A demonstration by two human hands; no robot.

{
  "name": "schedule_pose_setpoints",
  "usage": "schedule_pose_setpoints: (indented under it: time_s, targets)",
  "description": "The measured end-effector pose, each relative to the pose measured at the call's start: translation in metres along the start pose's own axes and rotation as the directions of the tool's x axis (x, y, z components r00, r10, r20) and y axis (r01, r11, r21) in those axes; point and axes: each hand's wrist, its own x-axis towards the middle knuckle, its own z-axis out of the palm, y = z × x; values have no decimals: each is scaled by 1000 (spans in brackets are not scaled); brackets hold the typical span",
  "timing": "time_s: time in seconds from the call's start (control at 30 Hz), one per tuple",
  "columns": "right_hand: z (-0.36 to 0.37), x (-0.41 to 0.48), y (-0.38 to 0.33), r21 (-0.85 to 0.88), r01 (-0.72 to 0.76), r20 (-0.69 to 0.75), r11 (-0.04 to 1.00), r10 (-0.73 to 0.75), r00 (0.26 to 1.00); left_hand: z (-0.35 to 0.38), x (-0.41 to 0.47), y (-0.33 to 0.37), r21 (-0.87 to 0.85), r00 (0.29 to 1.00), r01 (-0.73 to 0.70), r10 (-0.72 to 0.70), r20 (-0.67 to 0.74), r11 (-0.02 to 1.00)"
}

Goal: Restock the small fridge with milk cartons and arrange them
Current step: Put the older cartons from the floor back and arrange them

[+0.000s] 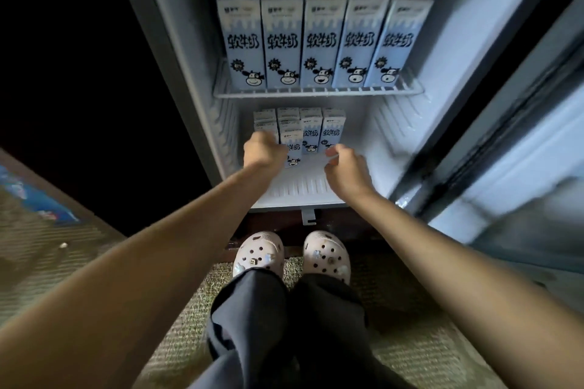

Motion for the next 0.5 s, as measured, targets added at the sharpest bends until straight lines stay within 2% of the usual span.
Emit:
schedule_pose_setpoints:
  time_s: [0.17, 0.27, 0.37, 0.5]
  targets:
    - [-73, -74, -8, -18, 51, -152, 999, -53, 987, -17, -85, 49, -30, 982, -180, 181, 57, 983]
    - [-114, -123, 0, 40, 59, -236, 997, -48, 971, -14, -146, 71, -30, 954, -268, 270, 130, 963]
    - [-150, -174, 21, 113, 41, -304, 993, -5, 953, -1, -206, 82, -34, 905, -373, 371, 206, 927]
    - [-179, -250, 72, 103, -46, -380, 994, 82, 921, 31, -283, 76, 8, 825, -473, 440, 355, 881]
